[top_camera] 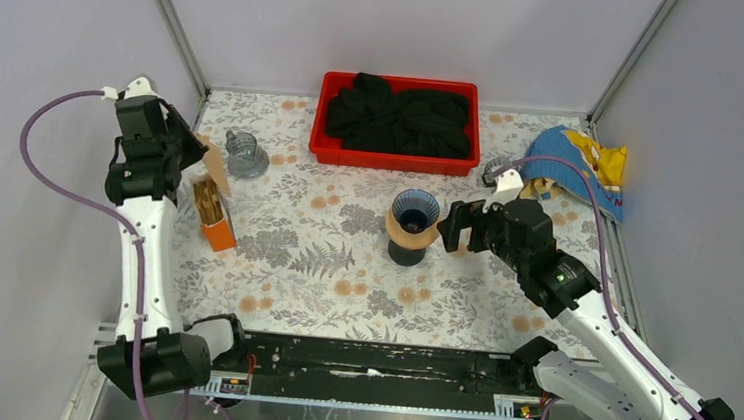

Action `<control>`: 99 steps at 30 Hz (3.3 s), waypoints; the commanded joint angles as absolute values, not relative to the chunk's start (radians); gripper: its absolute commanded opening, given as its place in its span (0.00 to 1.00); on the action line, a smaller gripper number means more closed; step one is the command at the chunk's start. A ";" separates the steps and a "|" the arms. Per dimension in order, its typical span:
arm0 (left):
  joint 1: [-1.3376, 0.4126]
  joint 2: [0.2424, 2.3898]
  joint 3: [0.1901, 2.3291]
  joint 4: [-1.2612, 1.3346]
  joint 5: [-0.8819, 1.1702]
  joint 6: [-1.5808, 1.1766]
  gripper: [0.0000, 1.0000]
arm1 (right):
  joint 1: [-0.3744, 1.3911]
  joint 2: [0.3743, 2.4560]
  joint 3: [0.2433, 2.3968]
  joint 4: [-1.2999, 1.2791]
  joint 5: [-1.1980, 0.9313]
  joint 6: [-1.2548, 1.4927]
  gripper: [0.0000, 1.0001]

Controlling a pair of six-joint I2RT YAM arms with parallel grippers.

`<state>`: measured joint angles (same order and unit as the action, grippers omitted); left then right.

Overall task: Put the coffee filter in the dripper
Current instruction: Pick up the coffee filter from the coffee filter holder, then place the coffee filter in the coffee dripper.

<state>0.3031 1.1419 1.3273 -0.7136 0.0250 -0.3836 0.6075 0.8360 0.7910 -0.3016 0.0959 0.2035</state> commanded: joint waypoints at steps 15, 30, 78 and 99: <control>0.064 0.887 1.018 -0.410 0.478 -0.640 0.00 | 0.617 0.946 0.789 0.123 -0.346 0.248 0.99; -0.334 0.819 0.862 -0.177 0.290 -0.855 0.00 | 0.652 1.028 0.697 0.479 -0.467 0.256 1.00; -0.552 0.696 0.739 0.074 0.071 -0.922 0.41 | 0.684 1.332 0.630 1.319 -0.635 1.126 0.00; -0.528 0.668 0.718 0.024 0.118 -0.880 0.44 | 0.684 1.290 0.629 1.313 -0.647 1.131 0.00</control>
<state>-0.5354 0.6697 0.7334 -0.0212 0.0940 -0.8833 0.6788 1.3193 0.6231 1.2407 -0.6231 1.1213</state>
